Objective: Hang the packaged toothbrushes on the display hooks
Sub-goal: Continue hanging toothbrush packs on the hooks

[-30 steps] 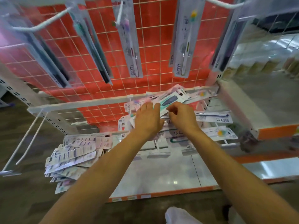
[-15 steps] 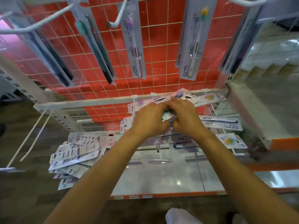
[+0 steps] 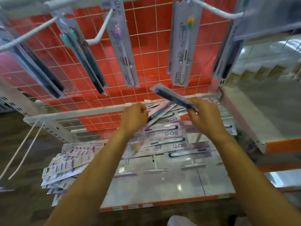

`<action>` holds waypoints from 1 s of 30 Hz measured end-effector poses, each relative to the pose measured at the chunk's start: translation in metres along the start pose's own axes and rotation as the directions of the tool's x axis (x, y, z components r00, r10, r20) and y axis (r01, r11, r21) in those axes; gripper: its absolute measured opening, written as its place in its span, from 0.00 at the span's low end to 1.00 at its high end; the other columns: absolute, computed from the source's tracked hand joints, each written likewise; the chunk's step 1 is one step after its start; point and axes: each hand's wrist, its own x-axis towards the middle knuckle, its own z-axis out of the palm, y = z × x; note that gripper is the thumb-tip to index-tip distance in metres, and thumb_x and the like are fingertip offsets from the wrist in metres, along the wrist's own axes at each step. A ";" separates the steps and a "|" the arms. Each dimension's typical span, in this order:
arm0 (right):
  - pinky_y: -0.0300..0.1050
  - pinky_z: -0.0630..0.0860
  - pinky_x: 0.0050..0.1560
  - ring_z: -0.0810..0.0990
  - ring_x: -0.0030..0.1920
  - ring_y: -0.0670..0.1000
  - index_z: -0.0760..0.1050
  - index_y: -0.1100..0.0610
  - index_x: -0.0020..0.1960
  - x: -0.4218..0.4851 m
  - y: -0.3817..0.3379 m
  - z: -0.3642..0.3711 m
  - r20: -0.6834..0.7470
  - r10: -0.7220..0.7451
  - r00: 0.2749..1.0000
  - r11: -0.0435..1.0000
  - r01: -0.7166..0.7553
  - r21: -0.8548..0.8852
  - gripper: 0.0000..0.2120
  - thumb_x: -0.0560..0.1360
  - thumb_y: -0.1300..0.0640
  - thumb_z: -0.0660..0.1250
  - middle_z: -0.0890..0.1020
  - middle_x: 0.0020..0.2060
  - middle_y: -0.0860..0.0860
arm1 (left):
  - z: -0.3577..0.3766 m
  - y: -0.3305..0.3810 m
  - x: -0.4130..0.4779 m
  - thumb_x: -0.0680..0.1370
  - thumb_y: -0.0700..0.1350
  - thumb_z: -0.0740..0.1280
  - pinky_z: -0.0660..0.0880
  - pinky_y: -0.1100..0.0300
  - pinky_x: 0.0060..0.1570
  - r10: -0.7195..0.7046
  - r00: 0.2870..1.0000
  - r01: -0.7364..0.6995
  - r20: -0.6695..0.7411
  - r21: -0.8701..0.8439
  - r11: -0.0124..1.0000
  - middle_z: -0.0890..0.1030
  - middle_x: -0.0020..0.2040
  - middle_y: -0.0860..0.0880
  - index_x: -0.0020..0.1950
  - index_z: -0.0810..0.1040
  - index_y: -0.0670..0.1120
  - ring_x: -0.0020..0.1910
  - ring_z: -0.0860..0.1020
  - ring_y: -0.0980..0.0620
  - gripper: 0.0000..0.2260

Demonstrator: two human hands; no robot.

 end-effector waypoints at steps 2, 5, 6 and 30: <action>0.43 0.63 0.38 0.71 0.39 0.54 0.76 0.59 0.57 -0.001 0.002 0.000 0.026 0.011 1.000 1.000 -0.012 0.010 0.10 0.76 0.60 0.66 0.80 0.41 0.56 | 0.015 0.003 0.003 0.79 0.47 0.65 0.73 0.55 0.49 0.014 0.999 -0.018 0.041 0.089 0.996 0.82 0.55 0.44 0.60 0.79 0.45 0.52 0.79 0.44 0.12; 0.46 0.67 0.38 0.75 0.41 0.59 0.73 0.60 0.60 -0.001 0.002 -0.002 0.053 0.032 0.998 0.998 -0.035 0.054 0.15 0.75 0.59 0.68 0.80 0.44 0.58 | 0.031 0.008 0.009 0.78 0.52 0.66 0.73 0.52 0.50 0.071 0.996 -0.081 0.057 0.210 0.974 0.80 0.58 0.42 0.65 0.76 0.44 0.57 0.76 0.41 0.18; 0.46 0.69 0.39 0.76 0.43 0.59 0.72 0.60 0.60 0.000 0.001 -0.003 0.063 0.042 0.997 0.995 -0.047 0.083 0.15 0.75 0.59 0.68 0.81 0.46 0.58 | 0.035 0.009 0.011 0.79 0.53 0.65 0.73 0.51 0.51 0.073 0.996 -0.083 0.048 0.246 0.966 0.80 0.58 0.41 0.65 0.75 0.44 0.58 0.75 0.41 0.19; 0.24 0.70 0.38 0.76 0.43 0.43 0.74 0.51 0.63 -0.005 -0.001 -0.008 0.119 0.036 0.992 0.932 -0.076 0.355 0.23 0.70 0.58 0.74 0.78 0.47 0.46 | 0.042 0.005 0.012 0.71 0.49 0.72 0.79 0.51 0.45 0.132 0.991 -0.126 -0.015 0.206 0.970 0.80 0.49 0.45 0.54 0.80 0.44 0.48 0.77 0.44 0.15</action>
